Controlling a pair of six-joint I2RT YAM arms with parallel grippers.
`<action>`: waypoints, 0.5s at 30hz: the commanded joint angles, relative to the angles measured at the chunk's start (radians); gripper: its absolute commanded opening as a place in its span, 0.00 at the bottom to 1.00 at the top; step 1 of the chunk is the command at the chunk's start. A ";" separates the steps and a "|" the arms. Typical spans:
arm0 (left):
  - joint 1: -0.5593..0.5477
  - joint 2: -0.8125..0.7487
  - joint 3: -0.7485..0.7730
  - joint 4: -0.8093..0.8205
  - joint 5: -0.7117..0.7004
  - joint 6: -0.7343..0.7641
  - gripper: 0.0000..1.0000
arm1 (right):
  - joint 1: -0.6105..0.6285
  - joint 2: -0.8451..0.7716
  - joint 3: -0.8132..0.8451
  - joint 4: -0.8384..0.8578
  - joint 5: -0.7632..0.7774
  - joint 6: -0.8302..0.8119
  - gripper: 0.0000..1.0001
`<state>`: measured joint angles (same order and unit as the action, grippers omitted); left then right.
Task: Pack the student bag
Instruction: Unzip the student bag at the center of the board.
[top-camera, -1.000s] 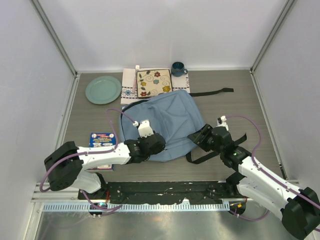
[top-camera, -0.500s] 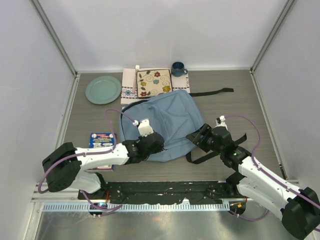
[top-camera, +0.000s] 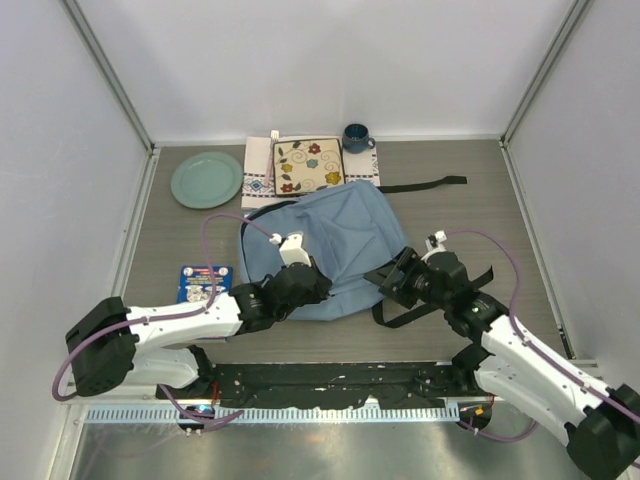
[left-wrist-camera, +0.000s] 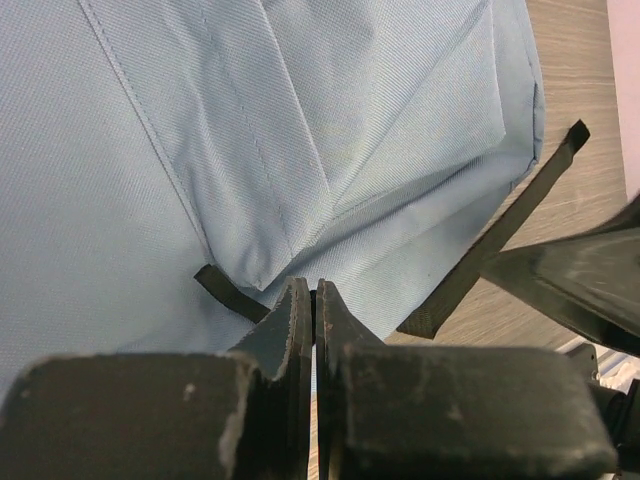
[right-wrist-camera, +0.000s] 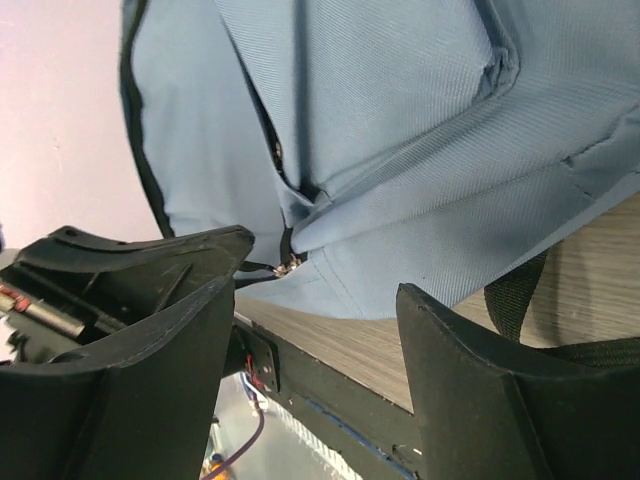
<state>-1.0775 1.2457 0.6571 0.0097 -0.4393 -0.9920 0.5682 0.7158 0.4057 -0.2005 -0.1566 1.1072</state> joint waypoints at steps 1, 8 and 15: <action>0.005 -0.032 0.027 0.076 0.022 0.065 0.00 | 0.048 0.117 0.038 0.140 -0.040 0.069 0.71; 0.004 -0.052 0.013 0.101 0.047 0.088 0.00 | 0.125 0.270 0.073 0.194 0.063 0.127 0.71; 0.004 -0.054 -0.004 0.183 0.131 0.133 0.00 | 0.128 0.356 0.088 0.194 0.195 0.192 0.71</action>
<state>-1.0775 1.2232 0.6559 0.0528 -0.3630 -0.9028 0.6918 1.0378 0.4500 -0.0513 -0.0879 1.2423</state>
